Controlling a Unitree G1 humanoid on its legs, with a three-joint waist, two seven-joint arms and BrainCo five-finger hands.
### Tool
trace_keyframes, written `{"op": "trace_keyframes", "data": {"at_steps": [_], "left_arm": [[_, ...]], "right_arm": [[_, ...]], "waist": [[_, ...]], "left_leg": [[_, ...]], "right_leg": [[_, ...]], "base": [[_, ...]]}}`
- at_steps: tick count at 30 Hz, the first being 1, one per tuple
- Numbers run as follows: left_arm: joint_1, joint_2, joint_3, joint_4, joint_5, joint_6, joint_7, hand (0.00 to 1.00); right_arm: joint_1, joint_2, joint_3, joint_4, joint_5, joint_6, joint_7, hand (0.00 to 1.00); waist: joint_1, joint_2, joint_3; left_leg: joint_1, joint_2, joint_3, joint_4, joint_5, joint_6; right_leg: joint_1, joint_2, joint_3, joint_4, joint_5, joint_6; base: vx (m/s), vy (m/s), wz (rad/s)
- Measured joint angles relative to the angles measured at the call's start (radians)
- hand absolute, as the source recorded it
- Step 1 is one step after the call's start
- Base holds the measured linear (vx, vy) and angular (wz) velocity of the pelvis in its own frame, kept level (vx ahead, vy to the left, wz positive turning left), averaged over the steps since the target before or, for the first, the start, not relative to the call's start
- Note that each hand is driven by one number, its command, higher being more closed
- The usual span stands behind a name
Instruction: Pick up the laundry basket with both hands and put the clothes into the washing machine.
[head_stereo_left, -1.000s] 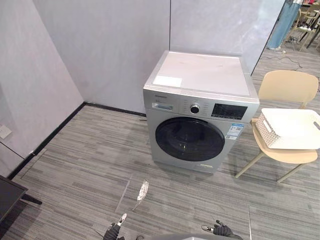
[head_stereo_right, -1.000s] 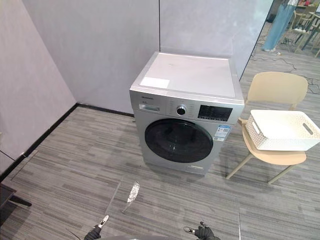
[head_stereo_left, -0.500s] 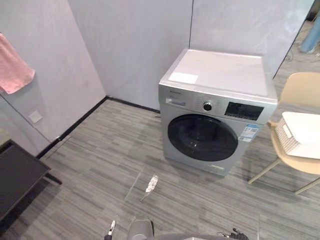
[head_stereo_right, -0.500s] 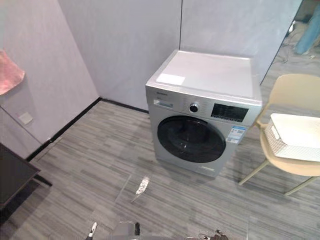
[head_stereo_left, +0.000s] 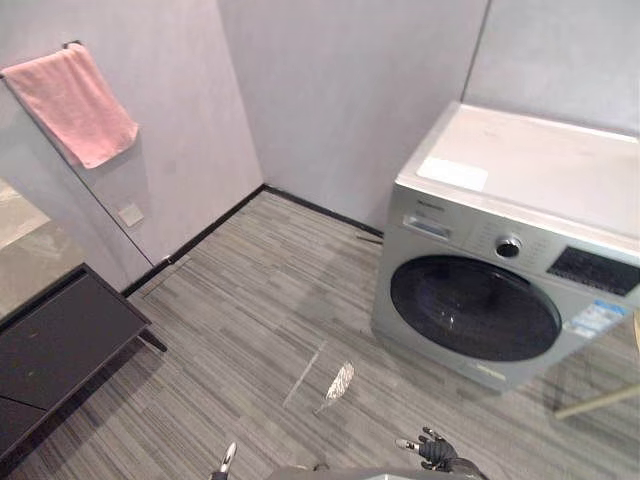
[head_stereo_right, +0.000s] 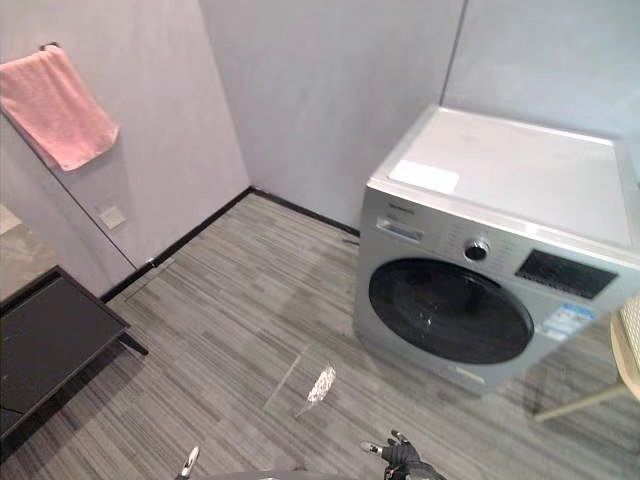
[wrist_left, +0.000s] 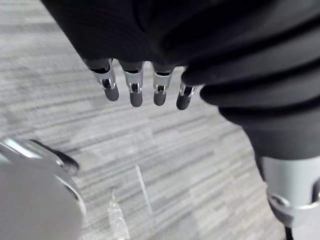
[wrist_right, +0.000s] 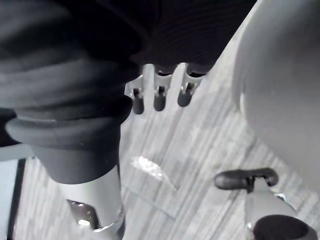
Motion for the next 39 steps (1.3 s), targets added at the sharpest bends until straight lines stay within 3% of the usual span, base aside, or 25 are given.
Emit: {"op": "trace_keyframes", "data": {"at_steps": [2, 3, 4, 5, 6, 7, 9, 11, 13, 14, 15, 17, 19, 23, 24, 26, 29, 32, 34, 36, 37, 39], "left_arm": [[-0.015, 0.009, -0.038, -0.017, 0.001, -0.003, 0.0, 0.0], [-0.022, 0.023, -0.043, -0.024, 0.004, -0.004, 0.0, 0.0], [-0.029, 0.021, -0.042, -0.023, 0.006, -0.003, 0.001, 0.0], [-0.032, 0.014, -0.042, -0.023, 0.008, -0.003, 0.001, 0.0], [-0.035, 0.008, -0.039, -0.022, 0.01, -0.003, 0.001, 0.0], [-0.041, -0.01, -0.022, -0.022, 0.02, -0.003, -0.001, 0.0], [-0.037, -0.021, -0.011, -0.021, 0.035, -0.004, -0.003, 0.0], [-0.046, -0.024, 0.013, -0.009, 0.065, -0.005, -0.005, 0.0], [-0.049, -0.023, 0.037, -0.006, 0.099, -0.005, -0.008, 0.0], [-0.051, -0.011, 0.071, 0.0, 0.123, -0.004, -0.008, 0.0], [-0.051, -0.015, 0.086, 0.012, 0.126, -0.002, -0.008, 0.0], [-0.046, -0.053, 0.117, 0.023, 0.138, 0.001, -0.009, 0.0], [-0.045, -0.063, 0.135, 0.034, 0.144, 0.003, -0.006, 0.0], [-0.036, -0.06, 0.132, 0.036, 0.142, 0.003, -0.006, 0.0], [-0.039, -0.051, 0.119, 0.034, 0.142, 0.002, -0.006, 0.0], [-0.039, -0.037, 0.09, 0.035, 0.139, 0.002, -0.004, 0.0], [-0.05, -0.017, 0.022, 0.034, 0.13, 0.002, -0.003, 0.0], [-0.056, 0.008, -0.05, 0.034, 0.132, -0.001, -0.003, 0.0], [-0.055, 0.0, -0.051, 0.038, 0.132, 0.0, -0.003, 0.0], [-0.045, 0.0, -0.056, 0.04, 0.135, -0.001, -0.003, 0.0], [-0.039, 0.003, -0.055, 0.041, 0.139, -0.004, -0.003, 0.0], [-0.039, 0.012, -0.053, 0.041, 0.143, -0.004, -0.005, 0.0]], "right_arm": [[0.003, -0.002, 0.018, 0.0, -0.004, 0.0, -0.001, 0.0], [0.003, 0.0, 0.021, 0.001, -0.005, -0.001, 0.001, 0.0], [0.003, -0.002, 0.018, 0.0, -0.005, -0.004, 0.0, 0.0], [0.003, -0.01, 0.017, -0.002, -0.005, -0.005, 0.0, 0.0], [0.008, -0.013, 0.015, -0.015, -0.005, -0.012, -0.001, 0.0], [0.019, -0.017, 0.003, -0.066, -0.002, -0.024, -0.002, 0.0], [0.031, -0.017, -0.004, -0.097, -0.001, -0.027, -0.001, 0.0], [0.037, -0.014, -0.004, -0.097, -0.001, -0.025, -0.001, 0.0], [0.05, -0.01, -0.002, -0.094, -0.001, -0.023, -0.001, 0.0], [0.054, 0.004, -0.001, -0.078, -0.002, -0.02, 0.001, 0.0], [0.051, -0.005, -0.003, -0.066, -0.002, -0.016, 0.001, 0.0], [0.031, -0.039, -0.002, -0.062, -0.012, -0.003, 0.0, 0.0], [0.009, -0.05, -0.002, -0.044, -0.023, 0.004, 0.003, 0.0], [-0.015, -0.048, -0.026, 0.012, -0.022, 0.003, 0.002, 0.0], [-0.013, -0.048, -0.028, 0.023, -0.021, 0.003, 0.001, 0.0], [-0.015, -0.049, -0.031, 0.035, -0.019, 0.0, 0.001, 0.0], [-0.013, -0.049, -0.064, 0.06, -0.01, -0.004, -0.001, 0.0], [-0.014, -0.046, -0.08, 0.089, 0.001, -0.013, -0.001, 0.0], [-0.014, -0.043, -0.096, 0.091, 0.014, -0.016, -0.002, 0.0], [-0.016, -0.052, -0.092, 0.089, 0.028, -0.017, -0.002, 0.0], [-0.018, -0.048, -0.088, 0.087, 0.028, -0.019, 0.0, 0.0], [-0.016, -0.044, -0.074, 0.088, 0.026, -0.018, 0.0, 0.0]], "waist": [[-0.018, -0.023, 0.007], [-0.022, -0.043, 0.01], [-0.021, -0.045, 0.014], [-0.024, -0.031, 0.025], [-0.026, -0.019, 0.033], [-0.032, 0.004, 0.054], [-0.043, 0.019, 0.063], [-0.045, 0.015, 0.065], [-0.044, 0.001, 0.067], [-0.039, -0.038, 0.069], [-0.039, -0.025, 0.063], [-0.038, 0.037, 0.064], [-0.037, 0.052, 0.061], [-0.048, 0.064, 0.058], [-0.045, 0.055, 0.057], [-0.049, 0.05, 0.056], [-0.048, 0.047, 0.062], [-0.047, 0.034, 0.073], [-0.045, 0.044, 0.08], [-0.046, 0.053, 0.078], [-0.046, 0.055, 0.078], [-0.044, 0.041, 0.069]], "left_leg": [[0.047, -0.016, -0.057, -0.014, 0.015, 0.026], [0.067, -0.016, -0.093, -0.008, 0.011, 0.037], [0.078, -0.01, -0.123, -0.01, 0.007, 0.041], [0.097, 0.006, -0.163, -0.015, 0.005, 0.042], [0.107, 0.016, -0.184, -0.015, 0.0, 0.04], [0.137, 0.034, -0.236, -0.01, -0.017, 0.031], [0.16, 0.051, -0.308, -0.004, -0.042, 0.015], [0.16, 0.056, -0.396, 0.033, -0.1, -0.004], [0.156, 0.053, -0.494, 0.092, -0.162, -0.038], [0.153, 0.041, -0.553, 0.133, -0.208, -0.084], [0.152, 0.067, -0.576, 0.141, -0.213, -0.097], [0.146, 0.131, -0.564, 0.125, -0.191, -0.11], [0.16, 0.182, -0.546, 0.07, -0.146, -0.161], [0.153, 0.246, -0.573, 0.089, -0.109, -0.206], [0.141, 0.259, -0.577, 0.116, -0.092, -0.234], [0.116, 0.261, -0.58, 0.15, -0.081, -0.249], [0.055, 0.256, -0.528, 0.19, -0.038, -0.299], [0.028, 0.26, -0.335, 0.126, 0.042, -0.26], [0.025, 0.251, -0.231, 0.09, 0.029, -0.251], [0.043, 0.2, -0.196, 0.008, 0.026, -0.218], [0.068, 0.192, -0.181, -0.053, 0.024, -0.152], [0.077, 0.176, -0.164, -0.093, 0.045, -0.141]], "right_leg": [[-0.025, 0.008, 0.047, 0.129, 0.094, -0.002], [-0.067, 0.034, 0.076, 0.245, 0.022, -0.005], [-0.114, 0.064, 0.087, 0.322, -0.057, -0.027], [-0.167, 0.108, 0.078, 0.36, -0.135, -0.073], [-0.189, 0.129, 0.074, 0.352, -0.164, -0.086], [-0.228, 0.163, 0.077, 0.29, -0.201, -0.094], [-0.232, 0.205, 0.14, 0.098, -0.205, -0.1], [-0.198, 0.237, 0.263, -0.123, -0.2, -0.097], [-0.143, 0.233, 0.342, -0.298, -0.197, -0.096], [-0.116, 0.214, 0.337, -0.339, -0.149, -0.008], [-0.116, 0.227, 0.298, -0.318, -0.169, -0.018], [-0.112, 0.265, 0.207, -0.305, -0.205, -0.059], [-0.106, 0.297, 0.174, -0.288, -0.218, -0.074], [-0.021, 0.339, 0.094, -0.355, -0.21, -0.113], [0.016, 0.347, 0.066, -0.389, -0.204, -0.123], [0.039, 0.352, 0.034, -0.413, -0.198, -0.131], [0.09, 0.331, -0.05, -0.459, -0.192, -0.141], [0.135, 0.289, -0.146, -0.503, -0.186, -0.146], [0.135, 0.28, -0.173, -0.527, -0.168, -0.151], [0.133, 0.268, -0.173, -0.559, -0.141, -0.142], [0.129, 0.272, -0.161, -0.576, -0.127, -0.135], [0.131, 0.27, -0.135, -0.616, -0.097, -0.123]], "base": [[0.33, -0.016, 1.1], [0.29, -0.085, 0.86], [0.27, -0.1, 1.02], [0.19, -0.091, 0.82], [0.22, -0.124, 1.12], [0.22, -0.135, 0.94], [0.23, -0.199, 1.31], [0.25, -0.309, 1.48], [0.27, -0.377, 1.47], [0.32, -0.467, 1.26], [0.37, -0.538, 1.38], [0.29, -0.414, 0.83], [0.27, -0.384, 0.36], [0.19, -0.211, 0.42], [0.2, -0.182, 0.63], [0.11, -0.143, 0.57], [0.05, -0.069, 0.95], [-0.02, -0.051, 1.11], [-0.08, 0.016, 0.66], [-0.12, 0.087, 0.15], [-0.18, 0.102, -0.16], [-0.16, 0.094, -0.27]]}}
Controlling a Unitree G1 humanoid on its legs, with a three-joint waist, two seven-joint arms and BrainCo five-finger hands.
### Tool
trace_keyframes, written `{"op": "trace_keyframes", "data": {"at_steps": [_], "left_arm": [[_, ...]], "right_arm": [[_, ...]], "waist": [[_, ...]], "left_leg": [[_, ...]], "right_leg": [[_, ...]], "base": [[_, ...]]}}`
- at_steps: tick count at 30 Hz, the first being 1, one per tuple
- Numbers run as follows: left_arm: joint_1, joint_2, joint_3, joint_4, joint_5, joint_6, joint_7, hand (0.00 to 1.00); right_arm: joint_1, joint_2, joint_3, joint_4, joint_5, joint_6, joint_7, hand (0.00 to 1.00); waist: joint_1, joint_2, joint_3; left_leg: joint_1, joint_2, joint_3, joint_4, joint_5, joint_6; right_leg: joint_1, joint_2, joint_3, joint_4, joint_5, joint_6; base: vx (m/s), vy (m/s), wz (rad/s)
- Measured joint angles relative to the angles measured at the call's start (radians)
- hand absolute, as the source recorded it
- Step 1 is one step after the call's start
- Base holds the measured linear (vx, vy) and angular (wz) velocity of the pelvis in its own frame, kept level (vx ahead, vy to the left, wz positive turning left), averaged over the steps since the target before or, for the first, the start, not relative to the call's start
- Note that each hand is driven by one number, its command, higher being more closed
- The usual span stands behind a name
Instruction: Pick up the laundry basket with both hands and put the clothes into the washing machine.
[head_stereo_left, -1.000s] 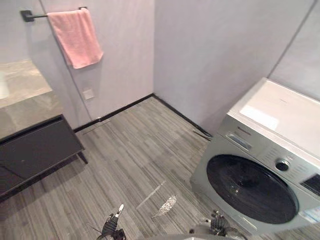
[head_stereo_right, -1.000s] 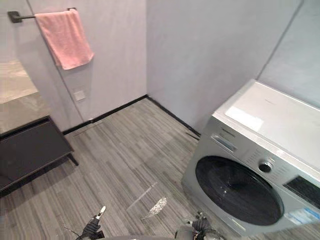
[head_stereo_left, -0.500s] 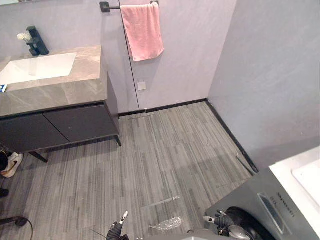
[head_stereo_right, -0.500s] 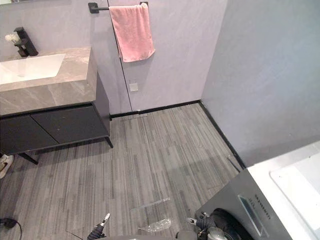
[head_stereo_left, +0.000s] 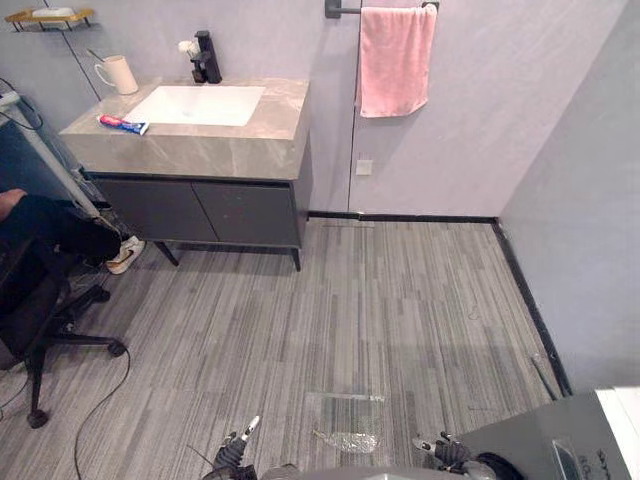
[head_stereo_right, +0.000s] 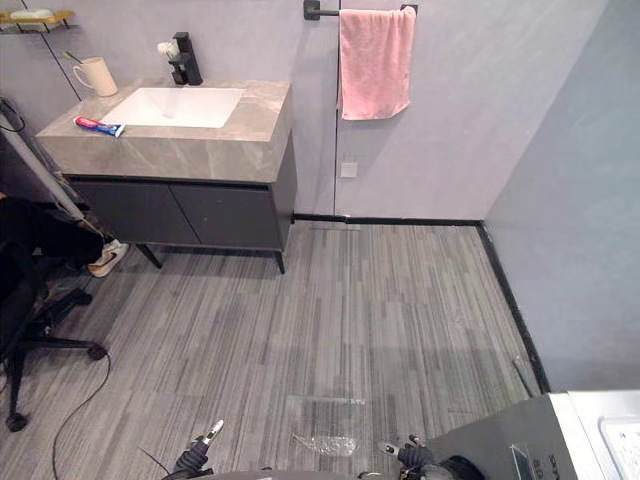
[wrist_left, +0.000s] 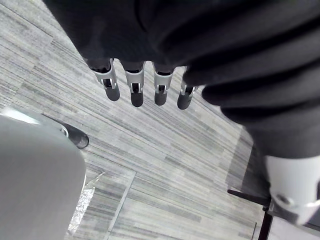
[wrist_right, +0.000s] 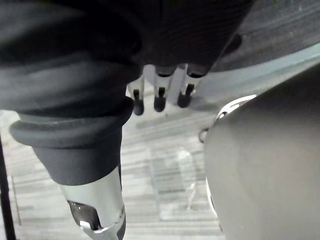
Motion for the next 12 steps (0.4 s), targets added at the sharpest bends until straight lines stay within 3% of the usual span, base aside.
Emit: {"op": "trace_keyframes", "data": {"at_steps": [4, 12], "left_arm": [[0.001, 0.029, 0.003, 0.024, 0.004, 0.0, -0.001, 0.0], [0.005, 0.044, 0.009, 0.055, 0.023, -0.002, 0.0, 0.0]], "right_arm": [[0.003, 0.007, 0.021, -0.001, -0.002, -0.002, 0.001, 0.0], [0.004, 0.004, 0.033, 0.004, -0.016, -0.001, 0.002, 0.0]], "waist": [[-0.008, -0.024, -0.011], [-0.005, -0.036, -0.029]], "left_leg": [[0.006, -0.035, 0.013, -0.05, 0.028, 0.012], [0.024, -0.07, 0.003, -0.073, 0.059, 0.032]], "right_leg": [[-0.003, -0.021, 0.055, -0.063, 0.036, 0.018], [0.002, -0.051, 0.057, -0.071, 0.052, 0.039]], "base": [[-0.09, 0.105, -0.17], [0.04, 0.047, 0.04]]}}
